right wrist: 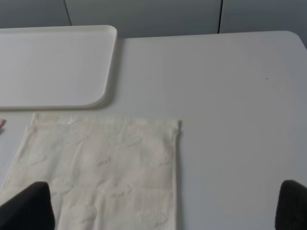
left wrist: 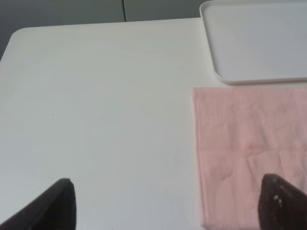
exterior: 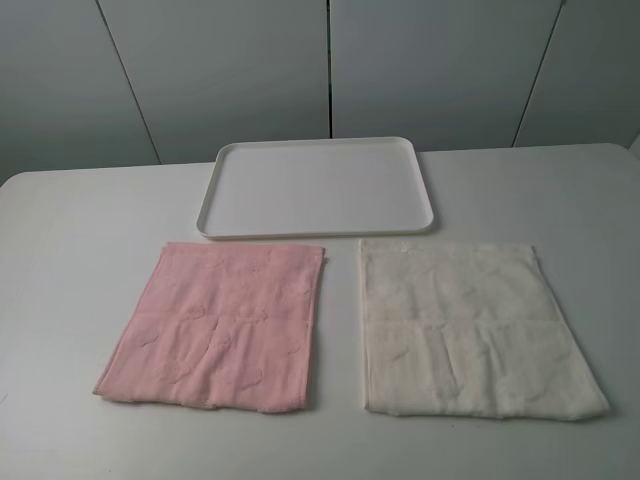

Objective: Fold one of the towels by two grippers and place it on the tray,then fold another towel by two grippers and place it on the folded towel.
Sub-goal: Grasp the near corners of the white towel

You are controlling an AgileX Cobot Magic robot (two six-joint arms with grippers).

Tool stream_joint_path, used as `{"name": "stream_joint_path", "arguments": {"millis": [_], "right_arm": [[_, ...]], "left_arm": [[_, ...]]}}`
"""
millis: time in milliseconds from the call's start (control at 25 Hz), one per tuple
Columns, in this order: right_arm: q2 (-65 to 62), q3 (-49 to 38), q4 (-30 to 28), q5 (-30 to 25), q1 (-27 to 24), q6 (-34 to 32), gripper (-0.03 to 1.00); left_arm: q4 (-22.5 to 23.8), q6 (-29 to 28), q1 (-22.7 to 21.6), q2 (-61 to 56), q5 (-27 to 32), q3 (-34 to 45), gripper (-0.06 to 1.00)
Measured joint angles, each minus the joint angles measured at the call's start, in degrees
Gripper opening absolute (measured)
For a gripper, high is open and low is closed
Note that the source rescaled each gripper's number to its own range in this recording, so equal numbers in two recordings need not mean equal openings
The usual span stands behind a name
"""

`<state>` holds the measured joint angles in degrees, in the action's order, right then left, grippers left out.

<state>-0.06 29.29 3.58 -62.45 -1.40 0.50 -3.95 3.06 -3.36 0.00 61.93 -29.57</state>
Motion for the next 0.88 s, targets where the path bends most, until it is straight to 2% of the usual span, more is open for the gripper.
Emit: {"name": "stream_joint_path", "arguments": {"millis": [880], "right_arm": [[0.0,0.0,0.0,0.0,0.0,0.0,1.00]], "left_arm": [[0.0,0.0,0.0,0.0,0.0,0.0,0.99]]}}
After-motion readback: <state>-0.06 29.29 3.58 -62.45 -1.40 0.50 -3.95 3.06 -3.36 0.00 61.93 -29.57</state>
